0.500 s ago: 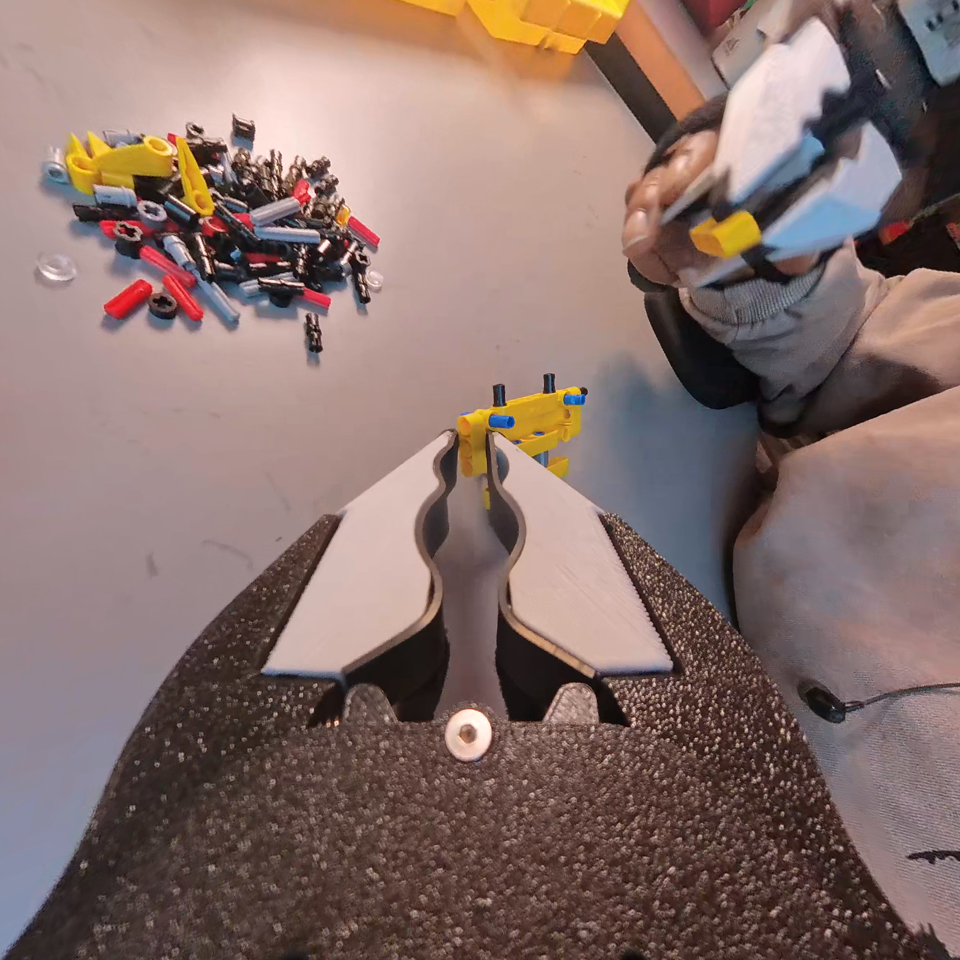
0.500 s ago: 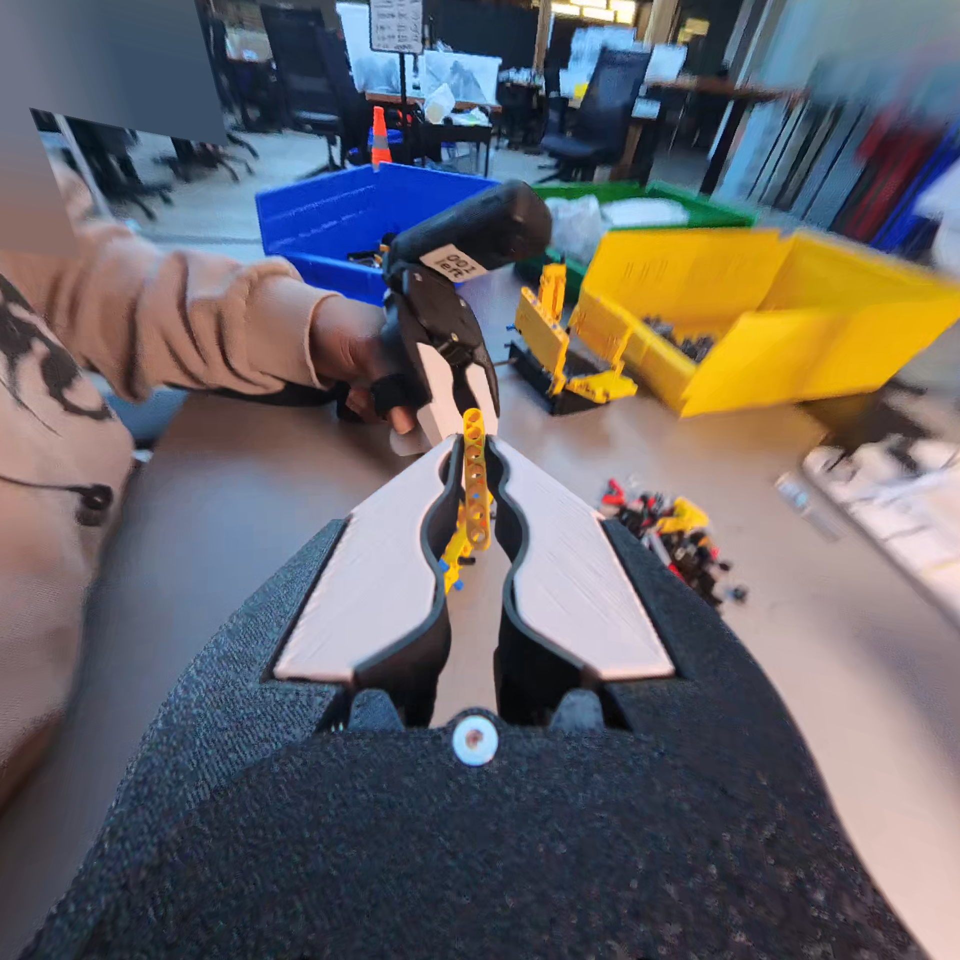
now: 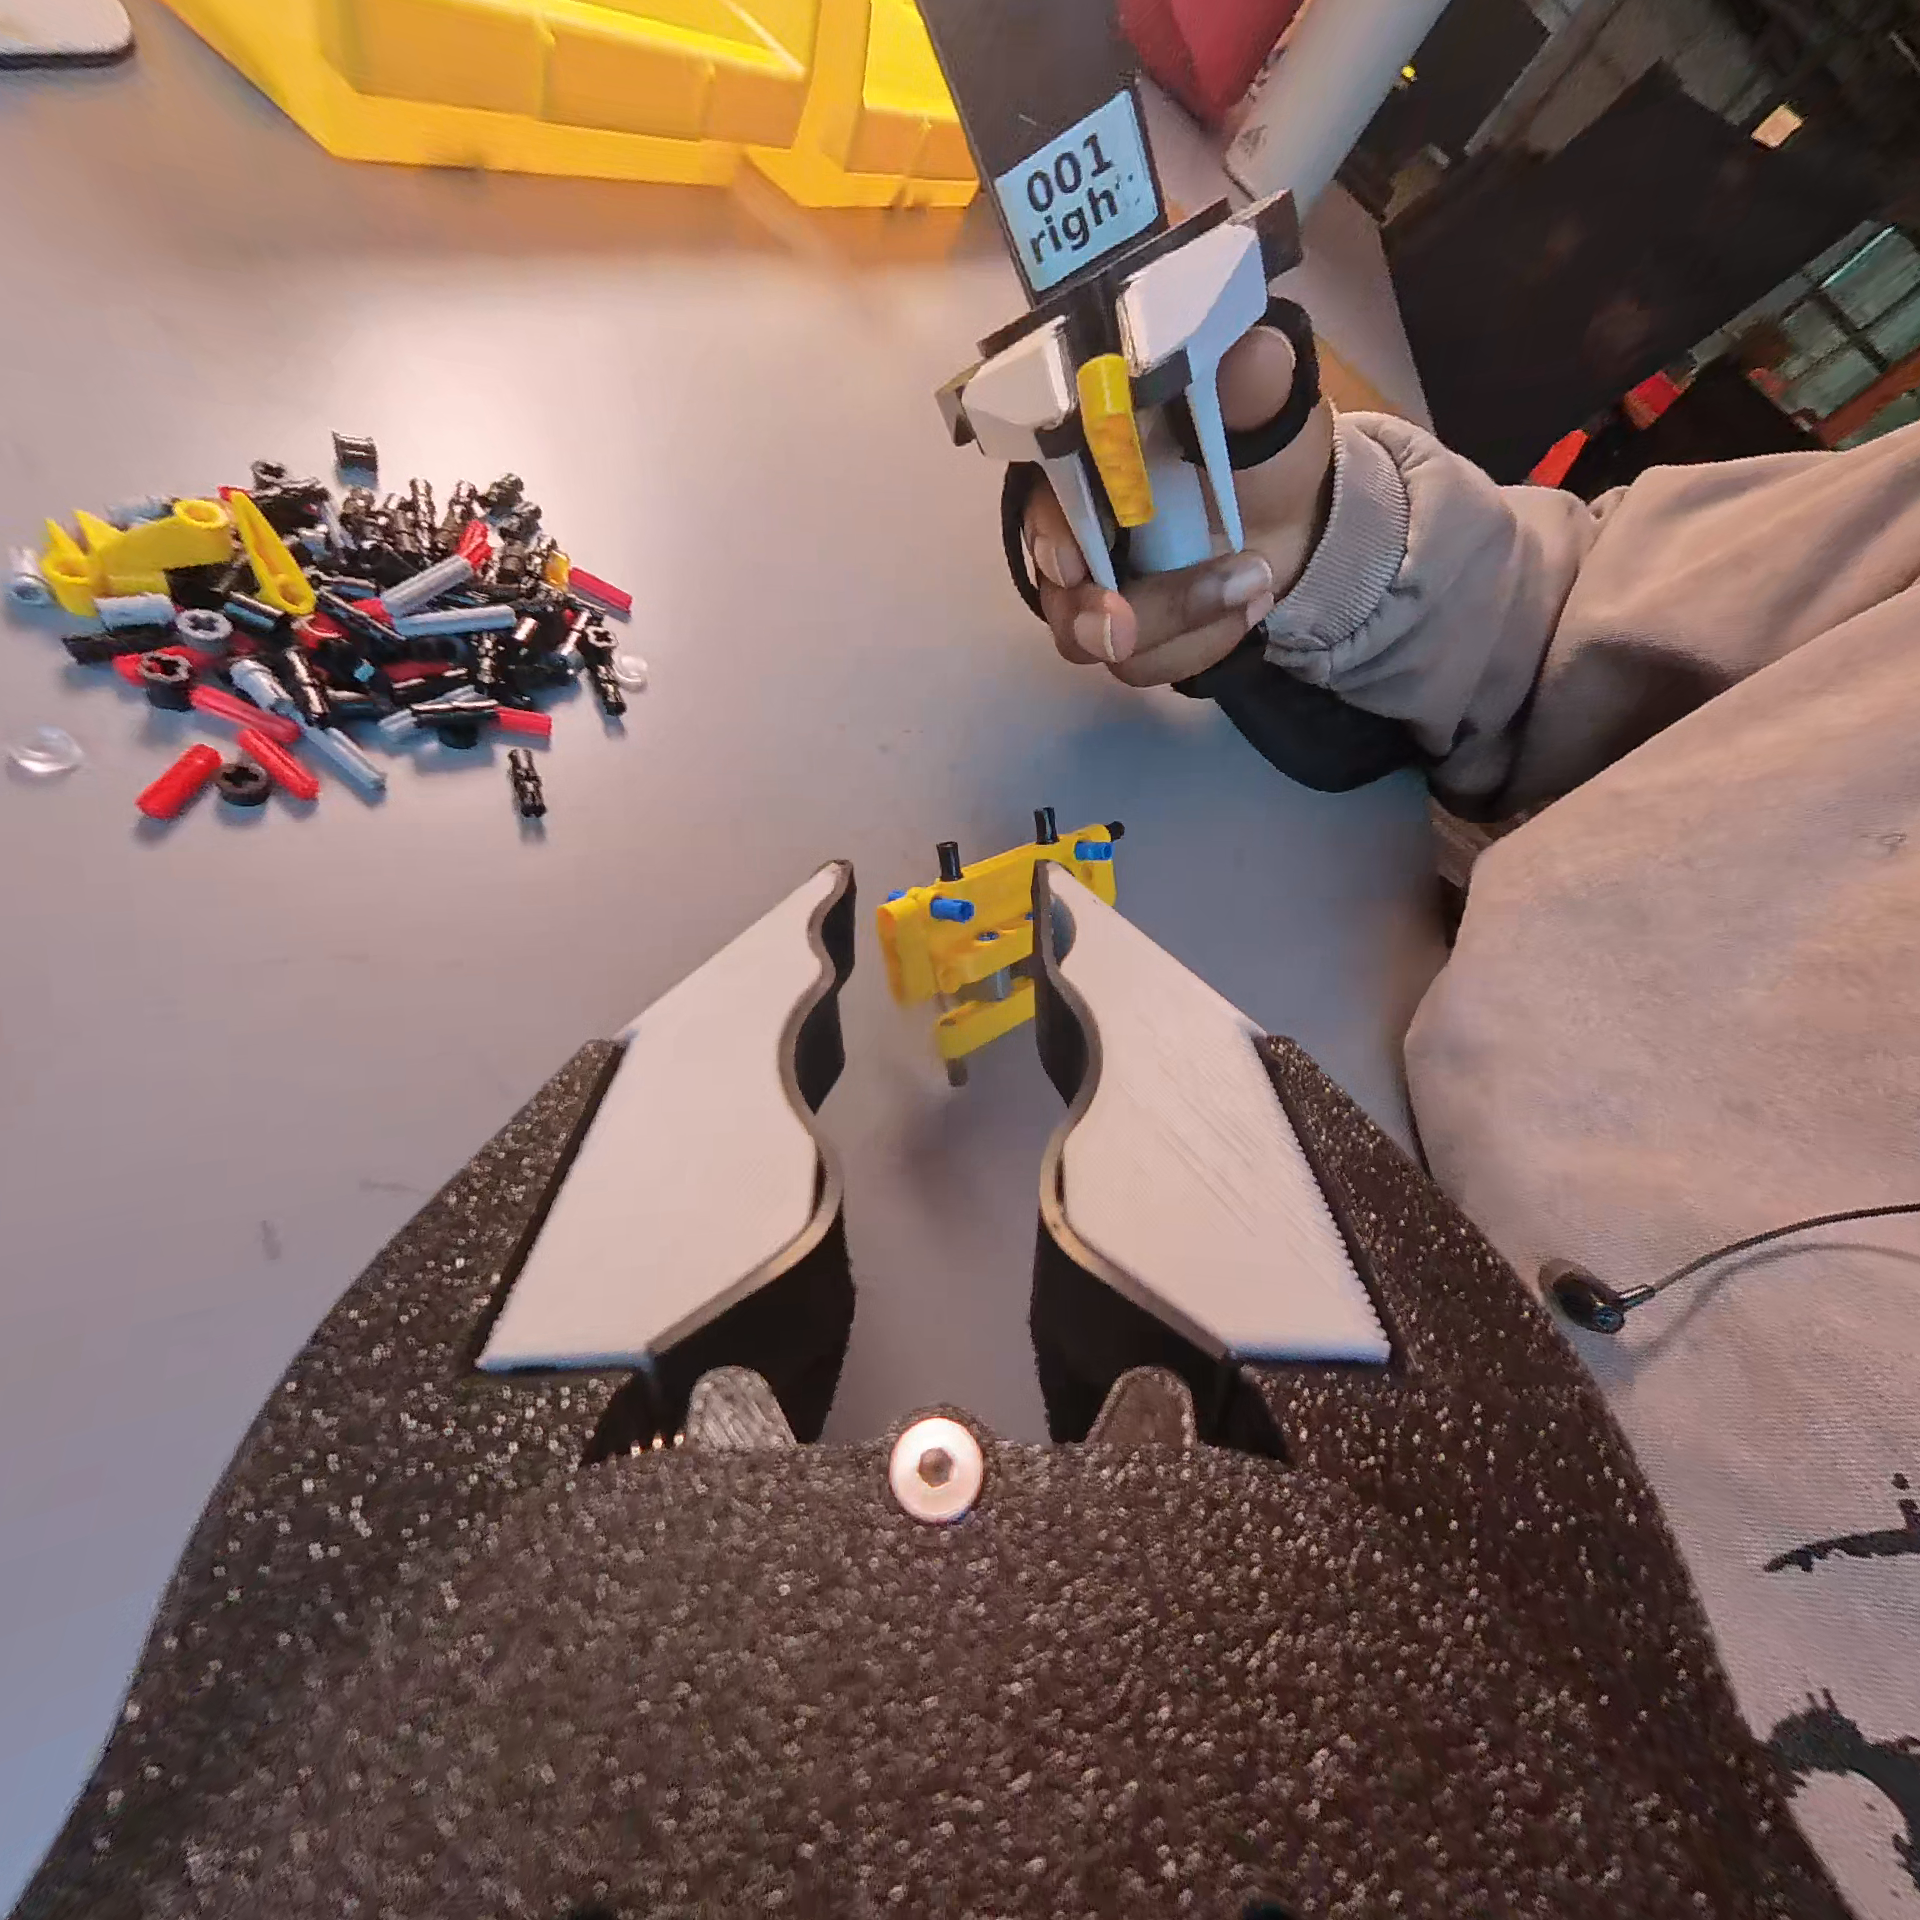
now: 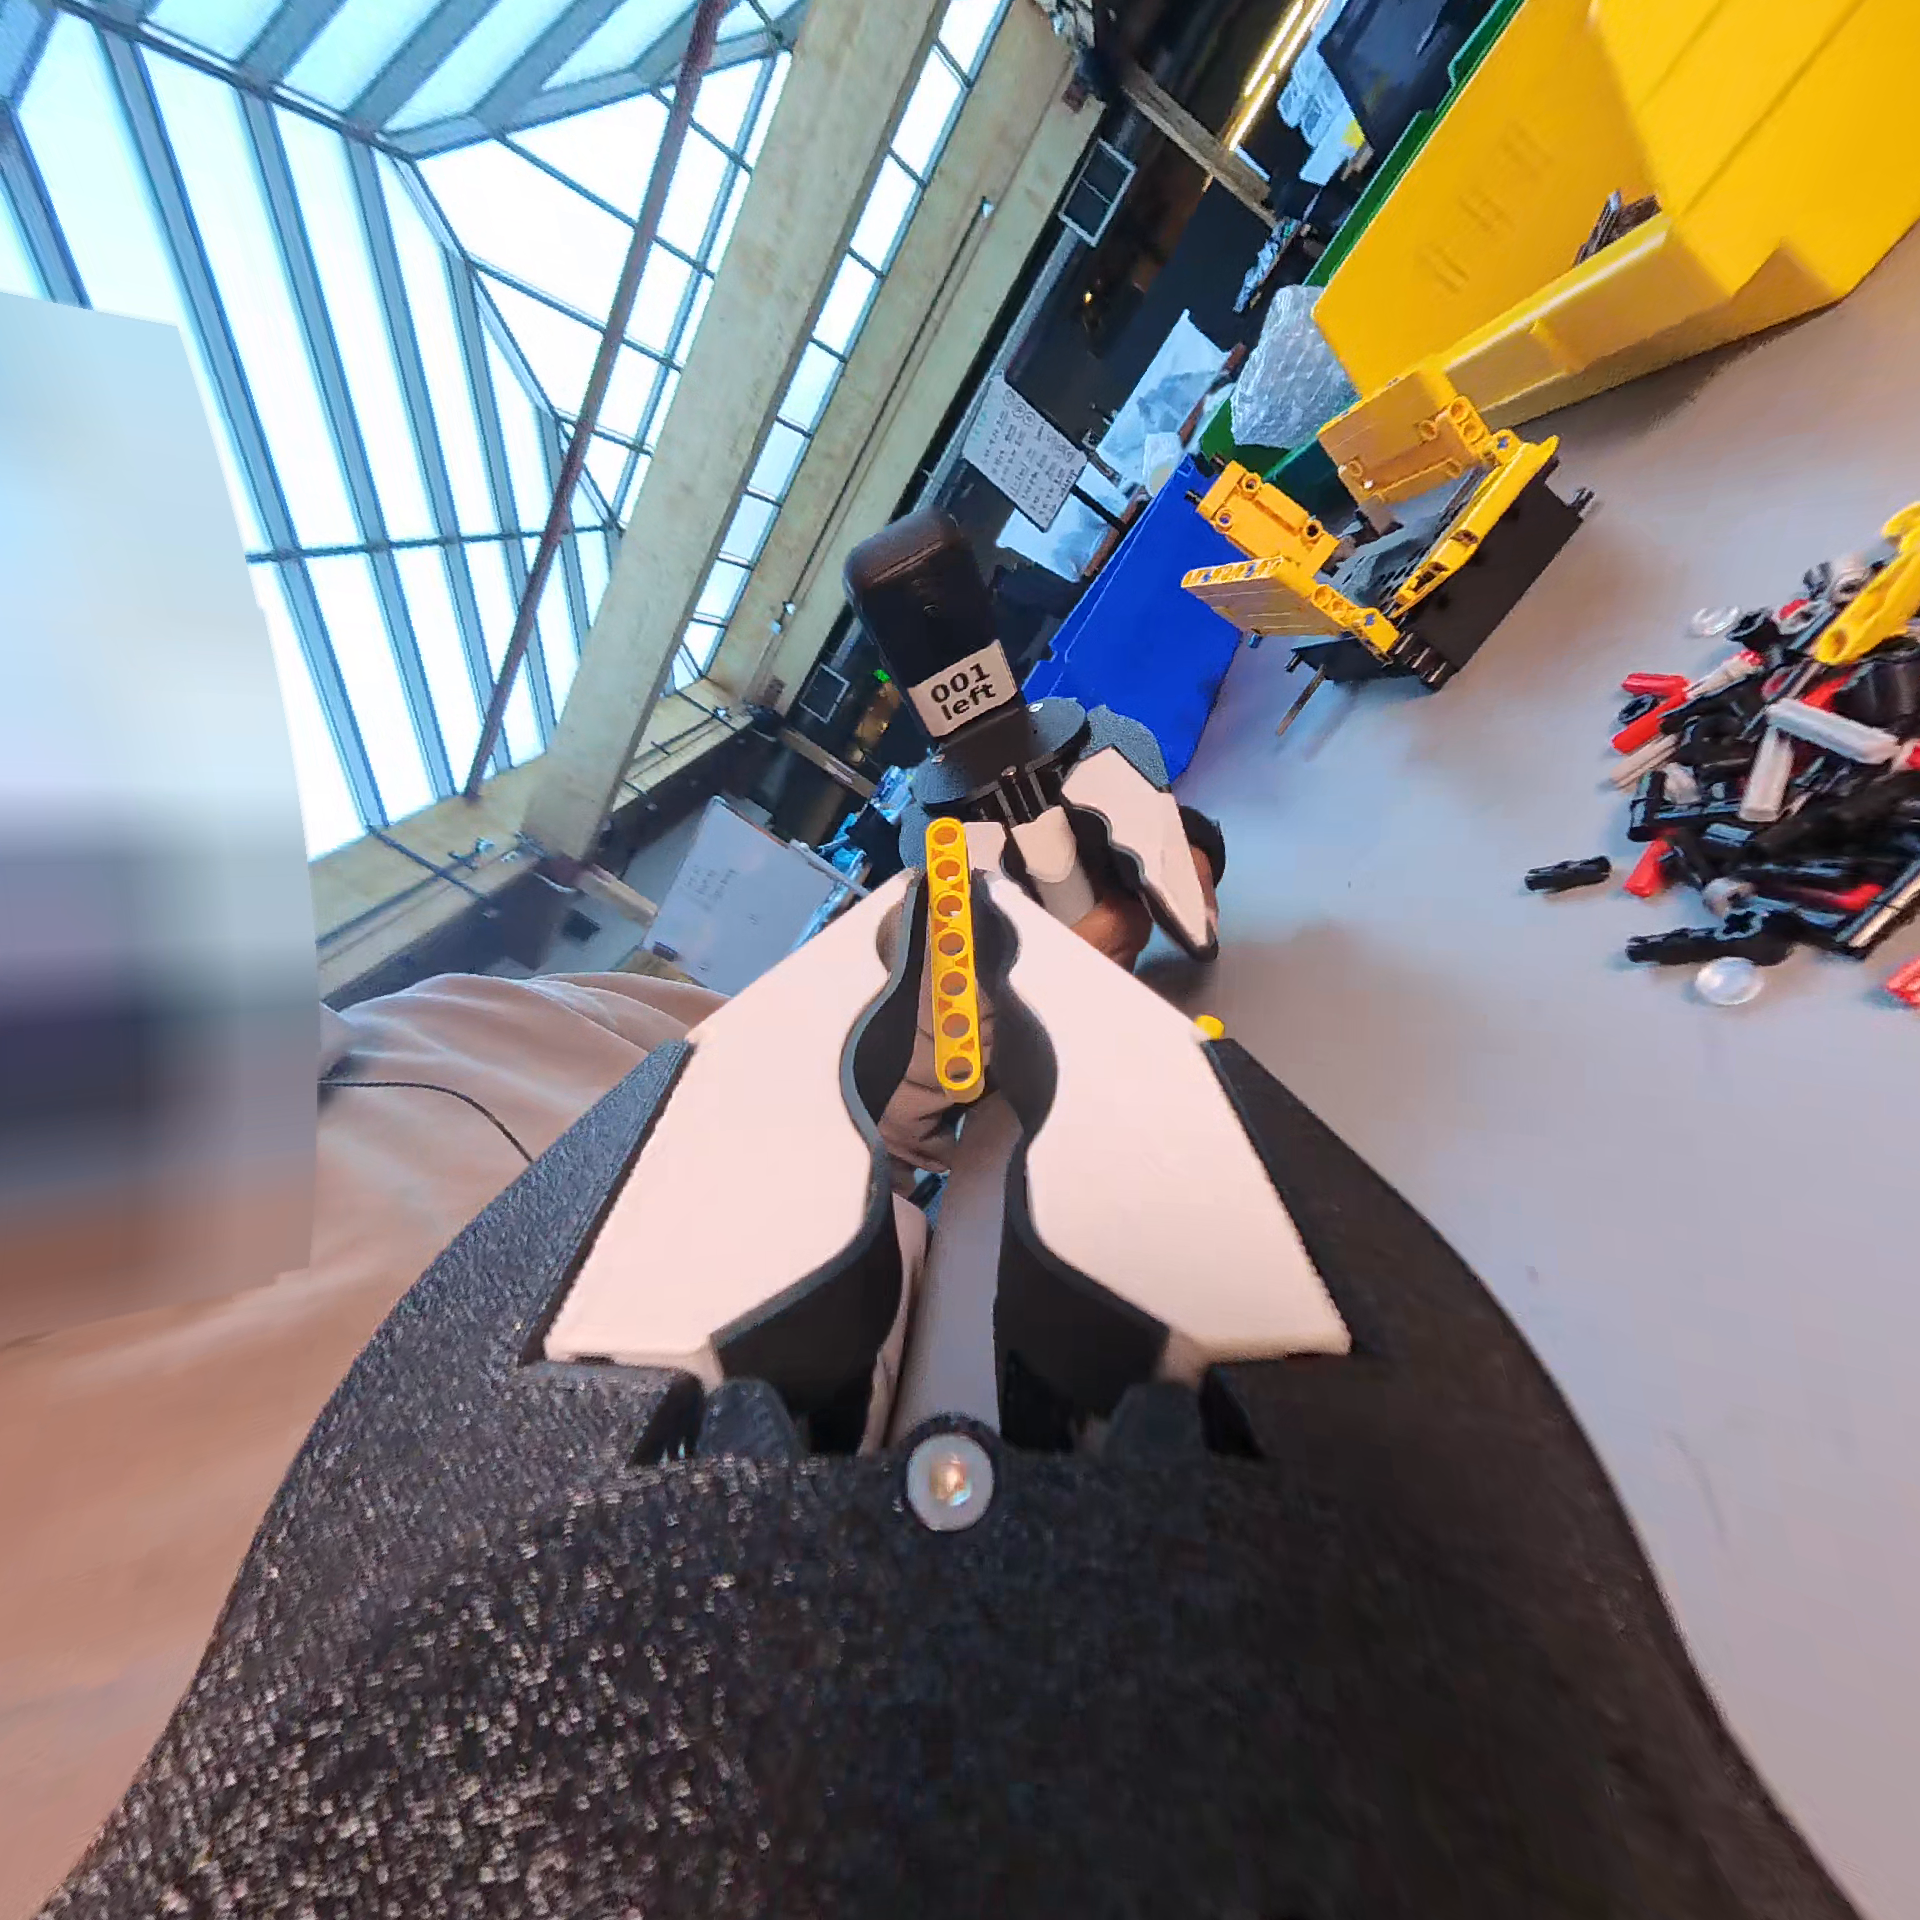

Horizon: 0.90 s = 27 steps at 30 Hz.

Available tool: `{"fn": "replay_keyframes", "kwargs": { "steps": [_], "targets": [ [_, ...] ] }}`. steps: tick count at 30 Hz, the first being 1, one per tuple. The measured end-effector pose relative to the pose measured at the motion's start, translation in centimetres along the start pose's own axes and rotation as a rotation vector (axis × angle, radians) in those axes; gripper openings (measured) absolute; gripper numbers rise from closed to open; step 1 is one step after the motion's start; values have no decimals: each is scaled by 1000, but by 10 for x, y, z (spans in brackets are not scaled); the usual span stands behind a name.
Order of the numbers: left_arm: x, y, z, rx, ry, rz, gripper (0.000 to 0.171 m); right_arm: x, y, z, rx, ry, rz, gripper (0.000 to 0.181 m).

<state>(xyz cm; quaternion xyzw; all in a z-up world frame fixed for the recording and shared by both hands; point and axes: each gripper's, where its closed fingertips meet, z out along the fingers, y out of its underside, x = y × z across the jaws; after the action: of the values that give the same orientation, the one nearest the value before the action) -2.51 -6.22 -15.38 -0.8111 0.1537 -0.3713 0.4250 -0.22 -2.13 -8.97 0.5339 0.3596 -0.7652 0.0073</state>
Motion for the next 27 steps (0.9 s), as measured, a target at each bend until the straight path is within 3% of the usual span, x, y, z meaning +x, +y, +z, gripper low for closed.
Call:
{"fn": "replay_keyframes", "kwargs": {
  "steps": [4, 8, 10, 13, 17, 22, 27],
  "targets": [
    [-8, -1, -2, 7, -54, 34, 30, 12, 2, -4, -60, 138, -159, 7],
    [12, -19, -4, 102, -12, 160, 29, 9, 6, -2, -121, 195, -359, 7],
    [28, -30, -4, 172, 65, 148, 26, 8, 12, 3, -164, 240, -569, 7],
    [44, -42, -6, 256, 216, 3, 25, 5, 25, 11, -265, 328, -970, 7],
    [44, -43, -3, 281, 285, -129, 18, -6, 35, 22, -310, 398, -1374, 7],
    [47, -42, -2, 265, 280, -104, 7, -11, 35, 26, -319, 464, -1561, 6],
    [45, -48, -9, 308, 246, -34, 7, -19, 27, 23, -241, 435, -1505, 16]
  ]
}}
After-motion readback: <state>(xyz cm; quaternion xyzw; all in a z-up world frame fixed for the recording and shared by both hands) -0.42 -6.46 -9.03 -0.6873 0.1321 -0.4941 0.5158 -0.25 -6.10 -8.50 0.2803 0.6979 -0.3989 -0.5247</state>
